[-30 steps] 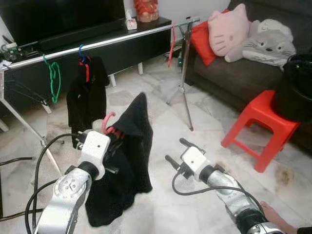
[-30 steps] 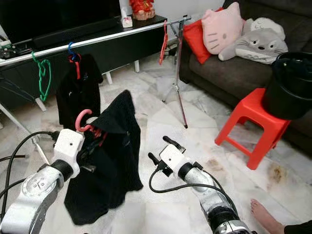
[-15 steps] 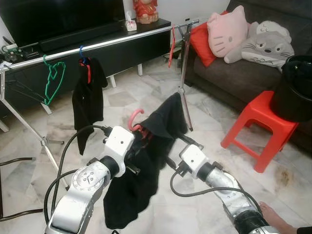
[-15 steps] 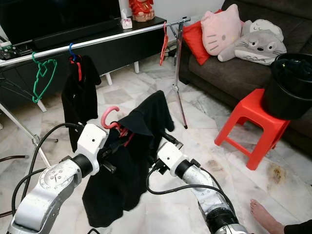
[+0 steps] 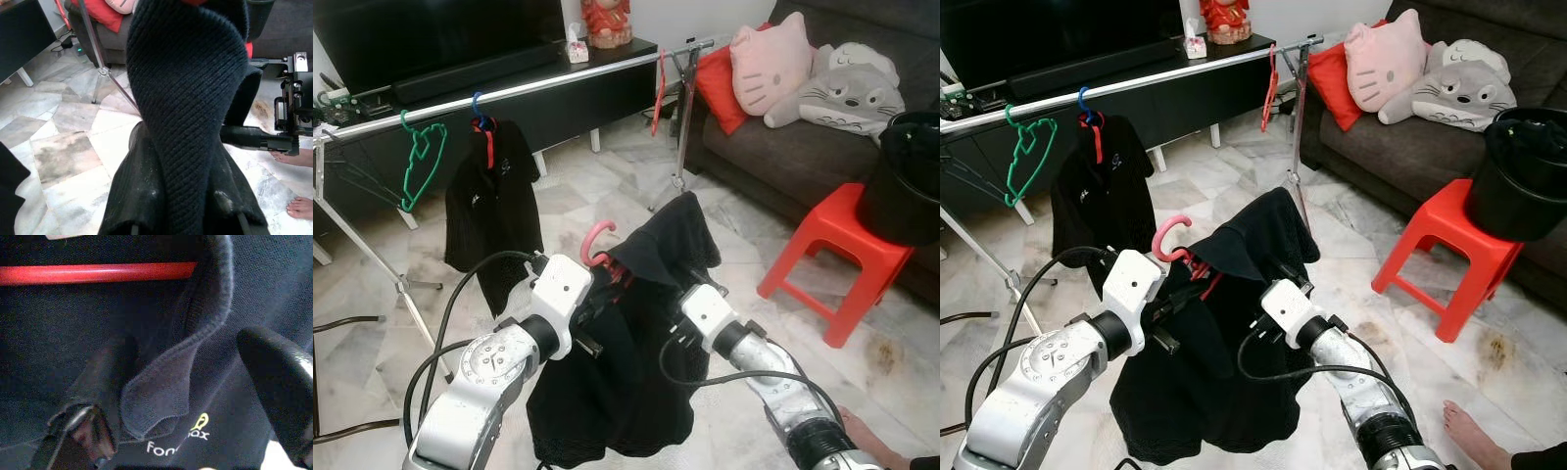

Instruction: Hang hanger

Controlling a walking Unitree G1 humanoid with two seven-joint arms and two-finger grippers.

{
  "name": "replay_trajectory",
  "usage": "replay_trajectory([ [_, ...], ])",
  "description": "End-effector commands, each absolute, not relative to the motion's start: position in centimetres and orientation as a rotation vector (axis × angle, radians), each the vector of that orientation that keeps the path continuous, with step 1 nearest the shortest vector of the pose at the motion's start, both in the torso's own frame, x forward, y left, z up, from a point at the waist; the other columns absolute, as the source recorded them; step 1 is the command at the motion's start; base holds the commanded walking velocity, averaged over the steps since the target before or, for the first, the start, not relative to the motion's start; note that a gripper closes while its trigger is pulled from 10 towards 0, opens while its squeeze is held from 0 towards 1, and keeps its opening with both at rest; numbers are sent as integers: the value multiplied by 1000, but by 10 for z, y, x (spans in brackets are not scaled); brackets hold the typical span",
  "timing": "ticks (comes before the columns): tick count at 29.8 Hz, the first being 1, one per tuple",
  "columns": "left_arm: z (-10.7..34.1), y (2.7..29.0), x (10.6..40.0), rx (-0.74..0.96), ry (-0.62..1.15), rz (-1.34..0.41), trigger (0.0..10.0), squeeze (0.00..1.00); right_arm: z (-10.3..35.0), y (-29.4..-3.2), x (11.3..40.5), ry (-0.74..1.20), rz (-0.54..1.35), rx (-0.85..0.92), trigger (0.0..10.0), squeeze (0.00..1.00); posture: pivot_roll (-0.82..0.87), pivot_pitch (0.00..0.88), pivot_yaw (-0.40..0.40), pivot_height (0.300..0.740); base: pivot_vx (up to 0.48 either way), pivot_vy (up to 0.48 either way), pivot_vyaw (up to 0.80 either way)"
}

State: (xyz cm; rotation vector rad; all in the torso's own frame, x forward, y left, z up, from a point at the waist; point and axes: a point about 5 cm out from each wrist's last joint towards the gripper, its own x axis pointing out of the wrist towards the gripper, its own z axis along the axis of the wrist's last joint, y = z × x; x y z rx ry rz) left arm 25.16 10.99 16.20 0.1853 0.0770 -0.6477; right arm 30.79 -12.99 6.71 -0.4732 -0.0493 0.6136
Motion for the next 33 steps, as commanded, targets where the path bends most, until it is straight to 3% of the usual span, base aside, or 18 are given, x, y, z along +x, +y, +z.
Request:
replay_trajectory([
  [1,175,111,250,191,25,-647,10000,0,73,-127,311,-72,610,-477,0,0,-96,0,26,740,0,0,0],
  [33,175,116,253,213,34,-634,10000,0,71,-121,313,-64,608,-465,0,0,-89,0,27,740,0,0,0],
])
